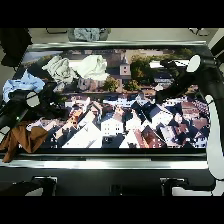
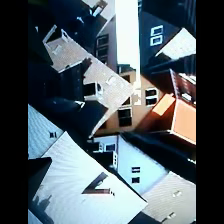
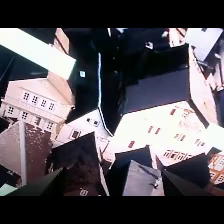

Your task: Fold the shirts.

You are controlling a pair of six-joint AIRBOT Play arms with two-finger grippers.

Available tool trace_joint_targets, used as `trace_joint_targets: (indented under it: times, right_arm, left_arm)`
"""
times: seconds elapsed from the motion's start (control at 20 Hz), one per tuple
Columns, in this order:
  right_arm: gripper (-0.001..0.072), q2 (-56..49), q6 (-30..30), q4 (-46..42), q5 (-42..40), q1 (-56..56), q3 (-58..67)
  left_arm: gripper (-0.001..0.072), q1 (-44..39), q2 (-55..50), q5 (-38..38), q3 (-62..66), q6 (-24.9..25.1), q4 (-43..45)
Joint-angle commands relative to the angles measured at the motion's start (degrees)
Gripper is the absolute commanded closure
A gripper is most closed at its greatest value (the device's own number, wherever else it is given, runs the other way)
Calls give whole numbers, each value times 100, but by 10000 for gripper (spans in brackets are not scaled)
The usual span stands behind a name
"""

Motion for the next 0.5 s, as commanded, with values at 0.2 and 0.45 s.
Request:
trace_joint_targets:
  times: [0.2, 0.45]
  right_arm:
    - [7, -2, -24, 11, -686, 0, -2]
    - [36, -2, -63, -39, -1657, 0, -2]
  left_arm:
    - [39, -4, -107, 487, -7, -7, -103]
    - [26, 57, -249, 2203, 474, -304, -219]
